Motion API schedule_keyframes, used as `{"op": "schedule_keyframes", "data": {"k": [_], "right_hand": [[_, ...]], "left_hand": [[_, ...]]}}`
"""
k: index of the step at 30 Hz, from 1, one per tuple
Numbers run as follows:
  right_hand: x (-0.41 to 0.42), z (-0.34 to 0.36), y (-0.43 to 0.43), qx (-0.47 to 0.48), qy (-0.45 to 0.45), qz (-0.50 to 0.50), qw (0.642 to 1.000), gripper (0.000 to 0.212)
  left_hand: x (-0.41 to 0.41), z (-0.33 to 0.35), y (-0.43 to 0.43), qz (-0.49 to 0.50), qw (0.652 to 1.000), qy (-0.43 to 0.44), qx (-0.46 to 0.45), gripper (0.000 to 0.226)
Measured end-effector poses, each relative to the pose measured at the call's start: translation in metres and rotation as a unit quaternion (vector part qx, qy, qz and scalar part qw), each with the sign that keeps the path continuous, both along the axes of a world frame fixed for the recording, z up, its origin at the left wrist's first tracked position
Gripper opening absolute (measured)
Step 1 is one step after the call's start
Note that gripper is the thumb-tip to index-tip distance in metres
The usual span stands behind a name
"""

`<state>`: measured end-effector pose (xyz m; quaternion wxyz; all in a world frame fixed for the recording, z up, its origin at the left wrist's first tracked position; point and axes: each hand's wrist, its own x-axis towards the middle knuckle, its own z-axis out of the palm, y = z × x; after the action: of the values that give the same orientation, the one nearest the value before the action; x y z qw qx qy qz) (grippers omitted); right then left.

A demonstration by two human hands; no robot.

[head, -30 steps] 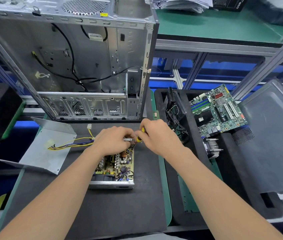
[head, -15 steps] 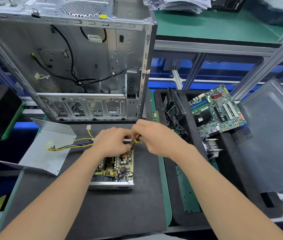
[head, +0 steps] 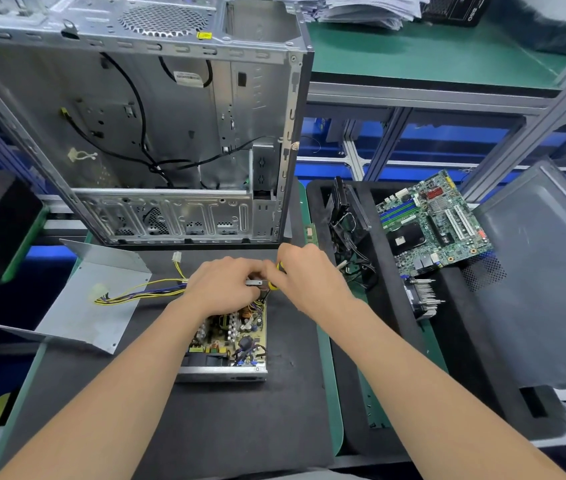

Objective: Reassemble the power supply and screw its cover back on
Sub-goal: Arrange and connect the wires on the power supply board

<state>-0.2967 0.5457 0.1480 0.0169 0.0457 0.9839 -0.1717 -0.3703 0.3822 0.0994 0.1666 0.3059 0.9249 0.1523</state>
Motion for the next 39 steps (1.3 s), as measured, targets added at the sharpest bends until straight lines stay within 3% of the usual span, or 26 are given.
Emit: {"op": "schedule_keyframes", "data": {"k": [4,7,9,11,14,17,21,26,28,30,33,39], "right_hand": [[-0.001,0.005,0.001,0.020,0.005,0.062,0.998,0.038],[0.000,0.016,0.005,0.026,0.007,0.195,0.980,0.021],[0.000,0.019,0.009,0.062,0.006,0.271,0.961,0.012],[-0.001,0.019,0.009,0.074,-0.001,0.293,0.953,0.019],[-0.001,0.016,0.004,0.061,-0.004,0.268,0.962,0.025],[-0.003,0.012,0.003,0.040,-0.002,0.217,0.975,0.016],[-0.004,0.011,-0.003,0.013,-0.007,0.124,0.992,0.012],[-0.007,0.012,-0.016,0.005,-0.009,0.049,0.999,0.013],[-0.008,0.012,-0.021,0.008,-0.003,0.023,1.000,0.014],[-0.009,0.013,-0.024,0.005,-0.002,0.010,1.000,0.013],[-0.007,0.014,-0.022,-0.012,-0.003,0.023,1.000,0.011],[0.003,0.014,-0.011,-0.031,0.001,0.037,0.999,0.005]], "left_hand": [[0.000,-0.003,-0.002,-0.008,1.000,0.017,-0.012,0.035],[-0.001,-0.007,-0.003,-0.002,0.999,0.035,-0.016,0.007],[0.000,-0.007,-0.002,0.003,0.999,0.028,-0.021,0.012],[-0.001,-0.008,-0.002,0.003,1.000,0.022,-0.022,0.008],[0.000,-0.007,-0.002,0.002,0.999,0.030,-0.023,0.012],[0.001,-0.007,-0.001,0.005,0.999,0.035,-0.011,0.011],[0.002,-0.006,-0.001,0.002,1.000,0.025,0.009,0.025],[0.003,-0.005,-0.001,0.001,0.999,0.035,0.010,0.011],[0.003,-0.004,0.000,0.004,0.999,0.035,0.009,0.023],[0.003,-0.005,0.000,0.007,0.999,0.034,0.006,0.028],[0.003,-0.002,-0.001,0.007,1.000,0.028,0.004,0.012],[0.005,0.003,-0.001,-0.004,1.000,0.025,-0.002,0.025]]}}
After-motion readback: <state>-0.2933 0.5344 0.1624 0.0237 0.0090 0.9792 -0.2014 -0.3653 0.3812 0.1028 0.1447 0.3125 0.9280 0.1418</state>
